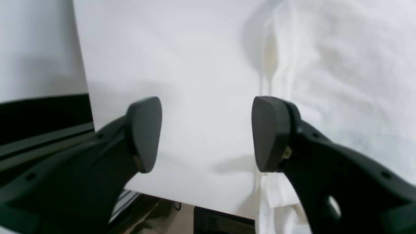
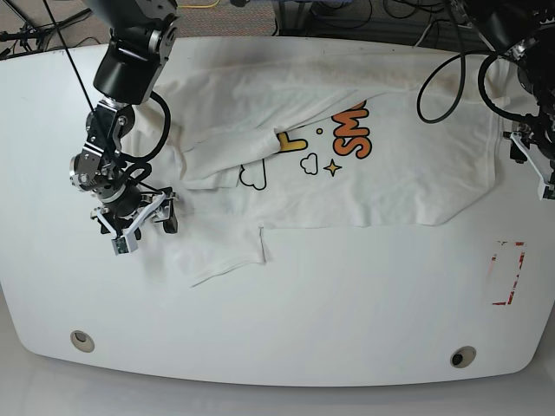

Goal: Fold the T-shirt properly
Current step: 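Grasp the shirt edge near the print with the right gripper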

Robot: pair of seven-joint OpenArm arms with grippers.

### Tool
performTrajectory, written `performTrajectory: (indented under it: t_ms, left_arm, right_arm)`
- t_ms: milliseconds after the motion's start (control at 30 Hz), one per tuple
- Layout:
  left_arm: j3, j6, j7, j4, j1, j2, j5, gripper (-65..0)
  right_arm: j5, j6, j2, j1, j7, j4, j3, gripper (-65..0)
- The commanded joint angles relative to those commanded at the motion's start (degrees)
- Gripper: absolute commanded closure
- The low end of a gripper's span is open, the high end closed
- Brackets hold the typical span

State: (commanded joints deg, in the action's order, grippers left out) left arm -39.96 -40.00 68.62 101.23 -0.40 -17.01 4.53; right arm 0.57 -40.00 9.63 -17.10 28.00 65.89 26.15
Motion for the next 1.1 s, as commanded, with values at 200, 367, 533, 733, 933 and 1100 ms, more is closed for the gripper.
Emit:
performTrajectory:
  t_ms: [200,367,533,733,933,1100]
  left_arm:
    - [-0.09,0.0,0.0,0.0,0.0,-0.09,0.0,-39.4]
    - [-0.09,0.0,0.0,0.0,-0.09,-0.09,-0.09,-39.7]
    - [-0.09,0.0,0.0,-1.76,-0.44,0.0,-0.09,-41.3]
    - [-1.41,0.0,0.0,-6.33,-2.46,0.0,0.09,-53.5]
    - [-2.81,0.0,-0.18,-8.35,-4.22,0.35,0.44,-56.5]
    - [-2.81,0.0,-2.64,-12.57,-6.51,0.35,0.44,-56.5]
  right_arm:
    - [0.26,0.0,0.09,-0.53,-3.08,-4.84,0.0,-46.0]
    - [0.26,0.0,-0.18,-0.44,-5.19,-7.65,0.0,-45.3]
    - [0.09,0.0,-0.35,-0.35,-5.27,-8.26,-0.18,-31.1]
    - [0.44,0.0,-1.58,-0.35,-5.1,-8.35,-0.35,-4.3]
    - [0.44,0.0,-1.67,-0.26,-5.01,-8.18,-0.35,-2.7]
    - [0.44,0.0,-1.76,0.62,-5.01,-7.91,-0.44,-2.7]
